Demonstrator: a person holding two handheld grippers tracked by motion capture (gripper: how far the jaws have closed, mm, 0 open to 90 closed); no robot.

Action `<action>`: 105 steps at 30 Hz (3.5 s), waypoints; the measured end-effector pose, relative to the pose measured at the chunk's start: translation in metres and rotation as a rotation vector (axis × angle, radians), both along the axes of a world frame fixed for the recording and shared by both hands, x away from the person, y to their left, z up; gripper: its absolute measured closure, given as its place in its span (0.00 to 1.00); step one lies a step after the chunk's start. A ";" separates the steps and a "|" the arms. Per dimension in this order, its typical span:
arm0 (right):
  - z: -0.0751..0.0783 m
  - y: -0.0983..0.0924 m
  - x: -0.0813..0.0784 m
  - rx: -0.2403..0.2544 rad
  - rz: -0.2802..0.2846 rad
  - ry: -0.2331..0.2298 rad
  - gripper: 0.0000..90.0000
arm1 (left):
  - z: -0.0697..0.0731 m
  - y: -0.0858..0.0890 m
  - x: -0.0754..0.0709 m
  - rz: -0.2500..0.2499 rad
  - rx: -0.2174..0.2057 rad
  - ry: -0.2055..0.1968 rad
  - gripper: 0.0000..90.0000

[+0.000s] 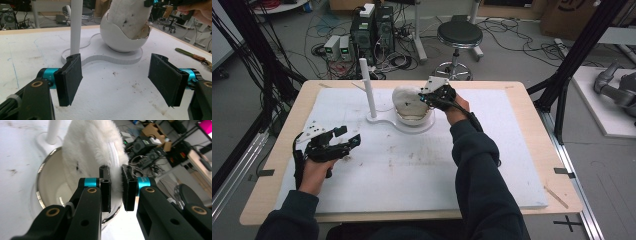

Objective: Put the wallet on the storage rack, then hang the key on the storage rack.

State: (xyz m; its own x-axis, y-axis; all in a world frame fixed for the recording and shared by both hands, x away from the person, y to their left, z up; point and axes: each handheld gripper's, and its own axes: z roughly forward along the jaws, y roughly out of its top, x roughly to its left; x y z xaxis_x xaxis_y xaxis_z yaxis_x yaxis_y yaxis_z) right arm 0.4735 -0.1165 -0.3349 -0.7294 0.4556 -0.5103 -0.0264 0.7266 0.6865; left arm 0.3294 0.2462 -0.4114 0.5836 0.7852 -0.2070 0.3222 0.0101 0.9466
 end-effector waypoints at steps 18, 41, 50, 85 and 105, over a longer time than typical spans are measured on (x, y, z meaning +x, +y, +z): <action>-0.013 -0.007 -0.002 -0.054 0.050 0.084 0.90 | -0.001 0.001 0.000 0.001 -0.006 0.001 0.30; -0.033 -0.133 -0.090 0.430 -0.243 0.350 0.24 | -0.004 0.017 0.001 0.068 0.046 -0.020 0.21; -0.055 -0.159 -0.107 0.429 -0.314 0.370 0.24 | -0.004 0.010 0.002 0.056 0.056 -0.010 0.21; -0.084 -0.209 -0.113 0.280 -0.484 0.498 0.71 | -0.005 0.007 0.004 0.073 0.056 0.006 0.21; -0.091 -0.202 -0.107 0.166 -0.572 0.658 0.83 | -0.006 0.007 0.002 0.070 0.056 0.017 0.22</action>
